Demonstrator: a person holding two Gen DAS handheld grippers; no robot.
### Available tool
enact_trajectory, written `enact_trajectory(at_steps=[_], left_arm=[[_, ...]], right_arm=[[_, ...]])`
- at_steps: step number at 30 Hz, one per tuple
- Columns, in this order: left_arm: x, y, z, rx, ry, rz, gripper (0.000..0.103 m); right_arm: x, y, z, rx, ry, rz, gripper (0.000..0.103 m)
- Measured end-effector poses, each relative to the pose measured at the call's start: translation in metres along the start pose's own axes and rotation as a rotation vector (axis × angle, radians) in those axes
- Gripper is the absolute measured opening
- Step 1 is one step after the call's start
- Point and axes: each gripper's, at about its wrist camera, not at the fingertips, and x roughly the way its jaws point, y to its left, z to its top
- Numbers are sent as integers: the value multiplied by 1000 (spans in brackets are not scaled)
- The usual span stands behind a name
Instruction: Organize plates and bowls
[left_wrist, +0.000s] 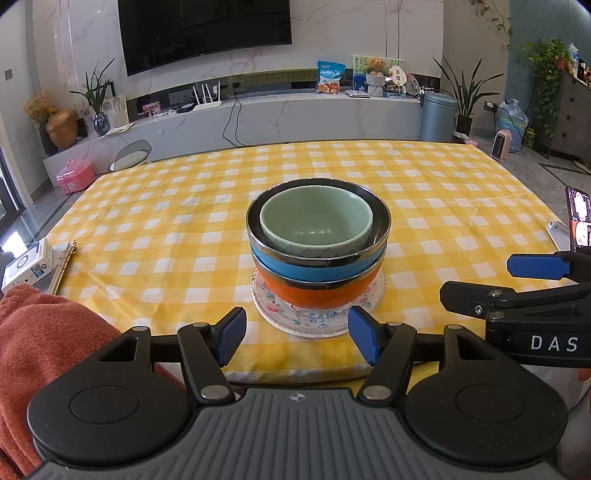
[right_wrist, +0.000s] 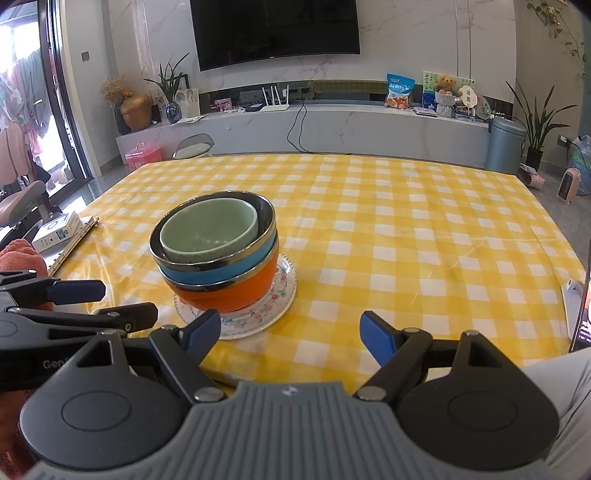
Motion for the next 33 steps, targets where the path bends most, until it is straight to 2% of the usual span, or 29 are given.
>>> enact_trajectory(at_steps=[33], left_arm=[[3, 4, -1, 0, 1, 16, 74]], right_arm=[[2, 0, -2, -3, 5, 5, 81]])
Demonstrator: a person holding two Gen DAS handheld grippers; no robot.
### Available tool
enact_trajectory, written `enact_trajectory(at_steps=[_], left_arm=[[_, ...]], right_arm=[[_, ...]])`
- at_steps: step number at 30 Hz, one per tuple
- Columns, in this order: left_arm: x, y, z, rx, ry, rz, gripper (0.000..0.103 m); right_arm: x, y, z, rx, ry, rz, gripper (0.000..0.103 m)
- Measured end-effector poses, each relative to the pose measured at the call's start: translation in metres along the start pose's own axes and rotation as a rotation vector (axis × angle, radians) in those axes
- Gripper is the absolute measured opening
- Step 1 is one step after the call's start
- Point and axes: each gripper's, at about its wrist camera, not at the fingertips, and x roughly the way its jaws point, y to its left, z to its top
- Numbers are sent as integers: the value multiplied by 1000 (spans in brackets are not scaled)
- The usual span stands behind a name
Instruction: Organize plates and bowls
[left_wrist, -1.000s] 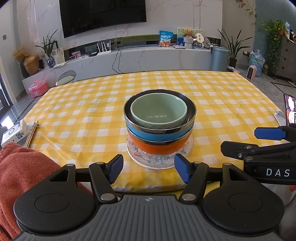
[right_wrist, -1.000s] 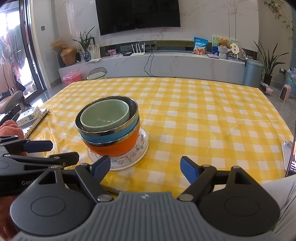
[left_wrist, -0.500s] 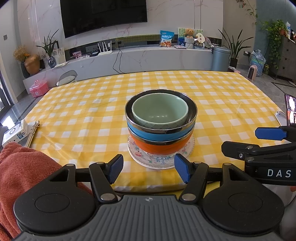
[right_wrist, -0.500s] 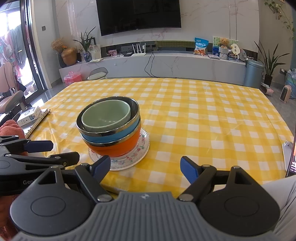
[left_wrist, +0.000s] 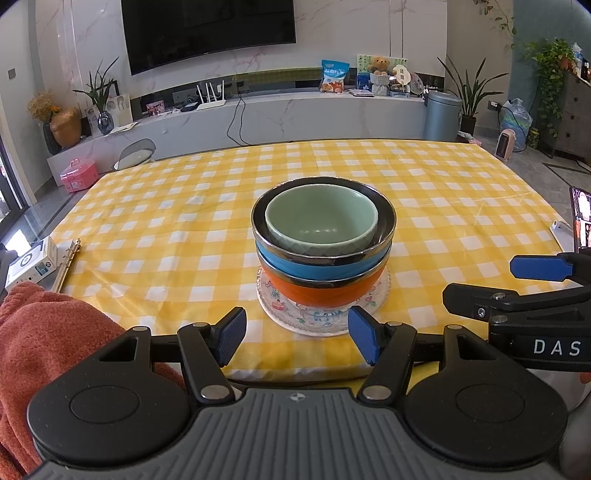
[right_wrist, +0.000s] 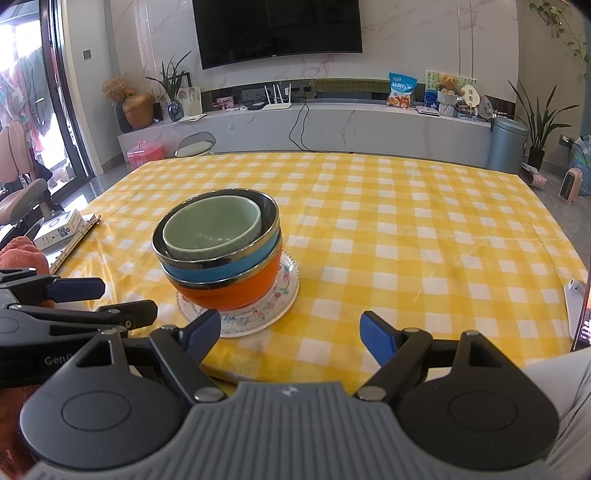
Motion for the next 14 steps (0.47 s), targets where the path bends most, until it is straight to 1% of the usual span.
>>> enact_trajectory(at_steps=[14], left_arm=[[-2, -1, 0, 0, -3, 1, 74]], right_arm=[[1, 0, 0, 0, 3, 2, 81]])
